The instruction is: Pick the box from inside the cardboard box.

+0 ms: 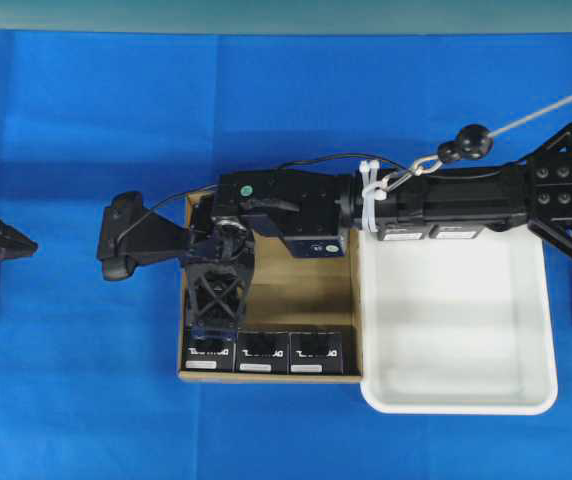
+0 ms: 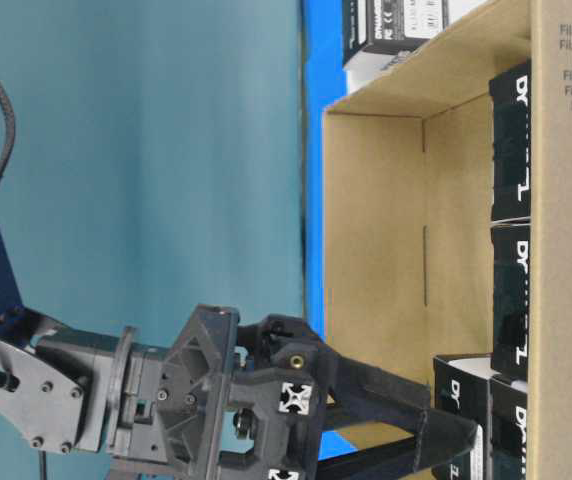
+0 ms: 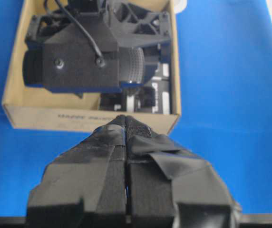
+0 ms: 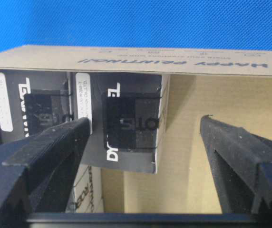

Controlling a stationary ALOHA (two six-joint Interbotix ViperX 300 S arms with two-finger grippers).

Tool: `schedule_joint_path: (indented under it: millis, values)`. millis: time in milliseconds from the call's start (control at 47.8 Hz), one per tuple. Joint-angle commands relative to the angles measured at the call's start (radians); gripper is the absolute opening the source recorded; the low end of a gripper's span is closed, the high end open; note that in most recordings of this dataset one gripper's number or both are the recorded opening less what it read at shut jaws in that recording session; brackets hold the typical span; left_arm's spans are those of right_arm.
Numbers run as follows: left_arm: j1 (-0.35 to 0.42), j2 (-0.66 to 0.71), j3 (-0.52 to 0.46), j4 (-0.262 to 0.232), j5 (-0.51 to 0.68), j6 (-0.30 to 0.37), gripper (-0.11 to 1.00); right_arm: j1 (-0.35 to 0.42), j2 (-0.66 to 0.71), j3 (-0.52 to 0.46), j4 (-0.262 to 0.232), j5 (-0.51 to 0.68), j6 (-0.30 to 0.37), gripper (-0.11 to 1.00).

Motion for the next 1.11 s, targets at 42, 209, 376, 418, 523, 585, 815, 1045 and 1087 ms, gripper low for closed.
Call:
schedule_joint_path:
  millis: [42,209,376,418,523,585,815,1045,1087]
  values:
    - [-0.002,0.003,-0.017,0.003,-0.014,0.0,-0.07,0.002,0.009,0.0,0.005,-0.005,-0.003,0.95]
    - [-0.002,0.003,-0.015,0.003,-0.014,0.0,-0.07,-0.003,0.015,0.0,0.003,-0.008,-0.003,0.95]
    - [-0.002,0.003,-0.015,0.003,-0.017,0.0,-0.07,-0.017,0.015,-0.006,0.002,-0.011,-0.002,0.95]
    - [-0.002,0.003,-0.015,0.003,-0.02,0.0,-0.07,-0.02,0.015,-0.006,0.0,-0.012,-0.002,0.95]
    - [-0.002,0.003,-0.015,0.003,-0.025,0.0,-0.07,-0.034,0.015,-0.008,-0.009,-0.014,-0.002,0.95]
    - [-0.002,0.003,-0.015,0.003,-0.028,0.0,-0.07,-0.04,0.015,-0.008,-0.012,-0.014,-0.002,0.95]
    - [0.0,0.003,-0.015,0.003,-0.028,0.0,-0.07,-0.064,0.015,-0.009,-0.026,-0.02,-0.005,0.95]
    - [-0.002,0.003,-0.014,0.003,-0.028,0.0,-0.07,-0.089,0.015,-0.012,-0.029,-0.041,-0.008,0.95]
    - [0.0,0.003,-0.014,0.003,-0.028,0.0,-0.07,-0.092,0.017,-0.015,-0.031,-0.043,-0.011,0.95]
